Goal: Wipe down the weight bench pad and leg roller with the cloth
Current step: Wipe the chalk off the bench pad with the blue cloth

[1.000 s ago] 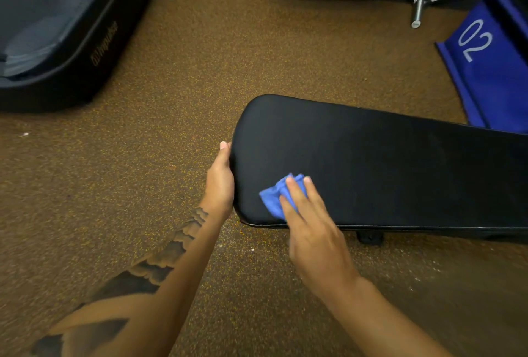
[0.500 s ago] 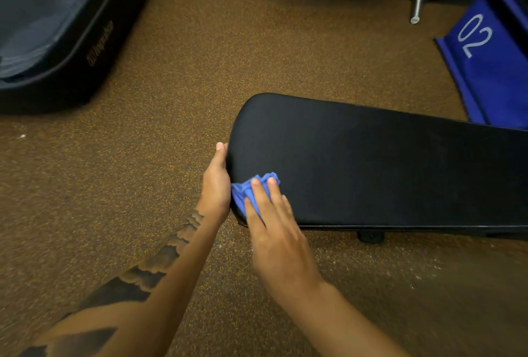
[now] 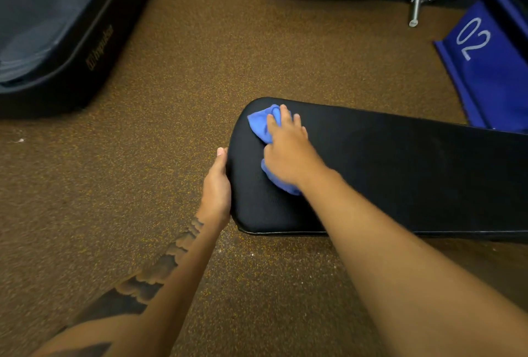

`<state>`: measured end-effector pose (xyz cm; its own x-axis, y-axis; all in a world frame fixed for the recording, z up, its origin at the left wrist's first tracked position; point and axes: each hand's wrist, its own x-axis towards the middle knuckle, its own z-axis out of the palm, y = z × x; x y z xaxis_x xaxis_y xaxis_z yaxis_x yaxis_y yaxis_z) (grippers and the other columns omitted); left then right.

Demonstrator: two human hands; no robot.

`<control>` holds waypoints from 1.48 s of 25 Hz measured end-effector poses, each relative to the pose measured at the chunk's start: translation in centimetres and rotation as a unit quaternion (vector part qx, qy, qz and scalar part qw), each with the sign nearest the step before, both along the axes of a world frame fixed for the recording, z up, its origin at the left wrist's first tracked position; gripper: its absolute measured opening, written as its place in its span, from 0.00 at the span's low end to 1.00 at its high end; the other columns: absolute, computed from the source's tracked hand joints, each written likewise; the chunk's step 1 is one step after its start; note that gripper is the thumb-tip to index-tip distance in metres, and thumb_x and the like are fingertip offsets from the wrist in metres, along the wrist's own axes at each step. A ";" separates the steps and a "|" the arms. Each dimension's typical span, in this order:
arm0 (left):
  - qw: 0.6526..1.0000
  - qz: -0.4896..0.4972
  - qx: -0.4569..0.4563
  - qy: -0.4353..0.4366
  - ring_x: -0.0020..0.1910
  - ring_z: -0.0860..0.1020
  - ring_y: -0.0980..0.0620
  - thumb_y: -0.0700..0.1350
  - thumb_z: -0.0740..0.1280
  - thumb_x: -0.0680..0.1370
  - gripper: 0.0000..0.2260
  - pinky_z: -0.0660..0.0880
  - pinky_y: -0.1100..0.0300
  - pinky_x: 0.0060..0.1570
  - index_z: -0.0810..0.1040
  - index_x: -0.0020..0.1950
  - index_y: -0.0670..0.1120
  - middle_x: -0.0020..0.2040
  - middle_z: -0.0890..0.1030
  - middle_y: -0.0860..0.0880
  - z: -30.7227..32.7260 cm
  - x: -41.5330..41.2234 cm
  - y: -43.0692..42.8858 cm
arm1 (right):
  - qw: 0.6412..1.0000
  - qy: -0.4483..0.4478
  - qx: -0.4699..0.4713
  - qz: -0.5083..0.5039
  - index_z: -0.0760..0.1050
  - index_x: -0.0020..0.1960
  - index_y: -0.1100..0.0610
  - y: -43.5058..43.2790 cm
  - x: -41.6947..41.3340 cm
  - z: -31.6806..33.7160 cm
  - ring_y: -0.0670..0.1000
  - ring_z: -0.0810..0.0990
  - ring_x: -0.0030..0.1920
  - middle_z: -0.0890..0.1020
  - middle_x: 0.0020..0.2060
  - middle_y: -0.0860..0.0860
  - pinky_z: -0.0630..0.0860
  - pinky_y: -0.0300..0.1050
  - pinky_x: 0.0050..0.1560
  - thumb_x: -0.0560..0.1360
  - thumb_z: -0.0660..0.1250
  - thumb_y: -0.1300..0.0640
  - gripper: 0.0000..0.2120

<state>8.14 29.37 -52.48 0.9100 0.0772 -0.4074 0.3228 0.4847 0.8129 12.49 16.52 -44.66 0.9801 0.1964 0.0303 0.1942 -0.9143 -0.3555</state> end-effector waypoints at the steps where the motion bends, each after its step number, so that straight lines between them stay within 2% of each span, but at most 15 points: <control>1: 1.000 0.000 -0.001 -0.001 0.65 0.77 0.44 0.54 0.50 0.85 0.23 0.69 0.47 0.70 0.77 0.66 0.41 0.64 0.80 0.41 0.1 -0.1 -0.1 | 1.000 0.021 -0.021 0.009 0.55 0.74 0.60 0.1 -0.5 -1.2 0.61 0.49 0.74 0.50 0.76 0.57 0.52 0.57 0.73 0.74 0.56 0.59 0.29; 3: 1.000 -0.007 0.003 -0.006 0.64 0.77 0.46 0.53 0.50 0.85 0.23 0.70 0.49 0.68 0.77 0.66 0.42 0.64 0.80 0.42 0.5 -0.3 -0.1 | 0.999 0.018 -0.038 0.000 0.51 0.76 0.57 0.0 -1.2 -2.6 0.59 0.44 0.75 0.46 0.76 0.56 0.47 0.57 0.74 0.76 0.54 0.55 0.30; 6: 1.000 -0.005 0.004 -0.010 0.64 0.78 0.47 0.54 0.50 0.85 0.23 0.71 0.49 0.68 0.77 0.65 0.43 0.63 0.81 0.43 0.7 -0.4 -0.2 | 0.997 -0.027 -0.066 -0.005 0.51 0.75 0.59 0.4 -1.2 -2.6 0.61 0.44 0.75 0.46 0.76 0.58 0.48 0.58 0.74 0.76 0.56 0.56 0.30; 11: 1.000 -0.009 0.018 -0.016 0.62 0.79 0.50 0.52 0.49 0.86 0.23 0.73 0.55 0.66 0.77 0.66 0.41 0.62 0.81 0.43 1.2 -0.4 -0.4 | 1.000 -0.006 -0.002 -0.008 0.55 0.74 0.60 1.5 -5.2 -2.1 0.61 0.43 0.75 0.47 0.76 0.59 0.46 0.54 0.73 0.75 0.58 0.61 0.29; 14: 1.000 -0.016 0.007 0.000 0.60 0.80 0.49 0.53 0.49 0.86 0.23 0.75 0.55 0.63 0.79 0.62 0.43 0.61 0.82 0.43 1.8 -0.5 -0.6 | 0.999 -0.020 0.027 -0.011 0.56 0.74 0.60 0.5 -9.0 -1.8 0.58 0.43 0.76 0.48 0.76 0.57 0.44 0.51 0.74 0.75 0.60 0.62 0.29; 18: 1.000 -0.017 0.001 0.016 0.58 0.81 0.48 0.55 0.50 0.85 0.22 0.77 0.54 0.60 0.81 0.58 0.46 0.59 0.83 0.45 1.8 -0.5 -0.4 | 0.994 -0.018 0.022 -0.102 0.59 0.73 0.62 -3.9 -7.5 -1.4 0.60 0.49 0.75 0.53 0.76 0.59 0.49 0.52 0.74 0.73 0.63 0.62 0.30; 21: 1.000 -0.013 0.011 0.013 0.60 0.80 0.48 0.55 0.51 0.85 0.22 0.78 0.55 0.58 0.80 0.59 0.46 0.60 0.83 0.44 1.6 -0.5 -0.4 | 0.987 0.018 0.057 -0.151 0.61 0.70 0.64 -5.1 -2.5 -0.8 0.60 0.52 0.74 0.54 0.75 0.59 0.56 0.54 0.72 0.73 0.56 0.65 0.25; 23: 1.000 0.001 0.010 0.013 0.61 0.79 0.47 0.54 0.51 0.85 0.21 0.77 0.55 0.58 0.80 0.61 0.44 0.61 0.82 0.43 1.5 -0.5 -0.5 | 0.990 0.017 0.080 -0.116 0.64 0.68 0.65 -3.2 -1.0 -0.7 0.60 0.55 0.73 0.56 0.74 0.59 0.59 0.55 0.70 0.71 0.52 0.65 0.25; 27: 1.000 0.003 0.019 0.000 0.65 0.77 0.47 0.54 0.52 0.85 0.22 0.68 0.52 0.70 0.78 0.62 0.41 0.64 0.79 0.39 0.9 0.0 -0.2 | 0.995 0.008 0.093 0.035 0.58 0.73 0.63 2.1 -5.4 -1.6 0.58 0.46 0.76 0.52 0.76 0.58 0.50 0.54 0.74 0.71 0.63 0.66 0.32; 30: 1.000 0.002 -0.017 0.018 0.57 0.82 0.47 0.56 0.52 0.84 0.25 0.75 0.56 0.62 0.82 0.54 0.40 0.56 0.83 0.38 1.6 -0.6 -0.4 | 0.991 0.008 0.095 0.098 0.55 0.75 0.63 2.9 -9.4 -1.4 0.55 0.42 0.76 0.50 0.76 0.57 0.43 0.51 0.75 0.72 0.61 0.67 0.32; 31: 1.000 0.003 -0.014 0.015 0.55 0.83 0.46 0.56 0.52 0.84 0.25 0.76 0.55 0.60 0.82 0.52 0.40 0.54 0.84 0.38 1.7 -0.8 -0.5 | 0.990 0.012 0.082 0.112 0.53 0.75 0.62 2.5 -9.9 -1.5 0.54 0.41 0.76 0.48 0.76 0.56 0.41 0.49 0.75 0.73 0.60 0.66 0.33; 34: 1.000 -0.006 0.001 0.013 0.60 0.80 0.41 0.58 0.53 0.83 0.27 0.72 0.49 0.67 0.81 0.57 0.38 0.57 0.82 0.36 1.8 -0.9 -0.2 | 0.990 0.023 0.051 0.129 0.50 0.76 0.61 1.6 -10.2 -1.6 0.53 0.39 0.76 0.45 0.77 0.56 0.42 0.50 0.75 0.74 0.57 0.64 0.32; 37: 0.998 -0.039 0.035 0.028 0.59 0.81 0.45 0.59 0.54 0.83 0.28 0.71 0.51 0.67 0.84 0.53 0.40 0.55 0.84 0.38 2.2 -1.0 0.3 | 0.993 0.007 0.033 0.109 0.52 0.76 0.60 1.9 -10.4 -1.9 0.54 0.41 0.76 0.48 0.77 0.56 0.45 0.52 0.75 0.75 0.49 0.58 0.29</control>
